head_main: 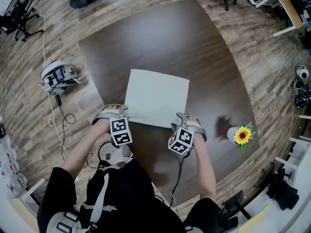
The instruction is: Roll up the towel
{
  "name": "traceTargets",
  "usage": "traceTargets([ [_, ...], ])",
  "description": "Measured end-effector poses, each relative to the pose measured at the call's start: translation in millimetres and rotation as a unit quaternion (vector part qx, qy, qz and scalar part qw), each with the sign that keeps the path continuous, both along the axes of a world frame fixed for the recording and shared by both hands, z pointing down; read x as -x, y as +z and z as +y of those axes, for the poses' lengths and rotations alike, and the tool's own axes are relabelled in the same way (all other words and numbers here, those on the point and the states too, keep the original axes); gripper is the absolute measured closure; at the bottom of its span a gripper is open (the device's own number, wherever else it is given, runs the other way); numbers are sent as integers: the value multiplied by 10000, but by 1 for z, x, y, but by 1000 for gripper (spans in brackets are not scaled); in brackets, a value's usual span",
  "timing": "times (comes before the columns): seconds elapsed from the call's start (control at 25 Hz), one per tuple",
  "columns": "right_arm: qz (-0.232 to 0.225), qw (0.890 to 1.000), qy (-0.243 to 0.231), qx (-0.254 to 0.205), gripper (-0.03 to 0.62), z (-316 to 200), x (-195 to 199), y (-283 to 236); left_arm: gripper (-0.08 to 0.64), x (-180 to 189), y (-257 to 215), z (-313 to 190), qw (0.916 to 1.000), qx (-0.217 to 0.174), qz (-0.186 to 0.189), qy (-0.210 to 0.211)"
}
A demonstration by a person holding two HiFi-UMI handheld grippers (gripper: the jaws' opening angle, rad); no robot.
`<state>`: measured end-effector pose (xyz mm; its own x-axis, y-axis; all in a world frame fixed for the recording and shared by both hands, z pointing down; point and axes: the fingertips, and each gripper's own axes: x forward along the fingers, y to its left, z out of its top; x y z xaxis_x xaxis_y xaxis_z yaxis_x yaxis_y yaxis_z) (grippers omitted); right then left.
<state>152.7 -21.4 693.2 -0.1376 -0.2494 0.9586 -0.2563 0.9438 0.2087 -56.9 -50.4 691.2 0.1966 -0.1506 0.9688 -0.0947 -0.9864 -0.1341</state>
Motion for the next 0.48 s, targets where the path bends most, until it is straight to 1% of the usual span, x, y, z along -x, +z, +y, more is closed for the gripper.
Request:
traceTargets([
  [0.2, -42, 10000, 35, -79, 351, 5, -1, -10, 348, 5, -8, -3, 10000, -86, -20, -30],
  [0.32, -75, 9999, -20, -111, 351, 12, -1, -16, 348, 1, -13, 5, 9999, -80, 18, 100],
  [0.48, -53, 9999, -120, -36, 353, 25, -1, -17, 350, -6, -14, 18, 9995, -60, 44, 312],
])
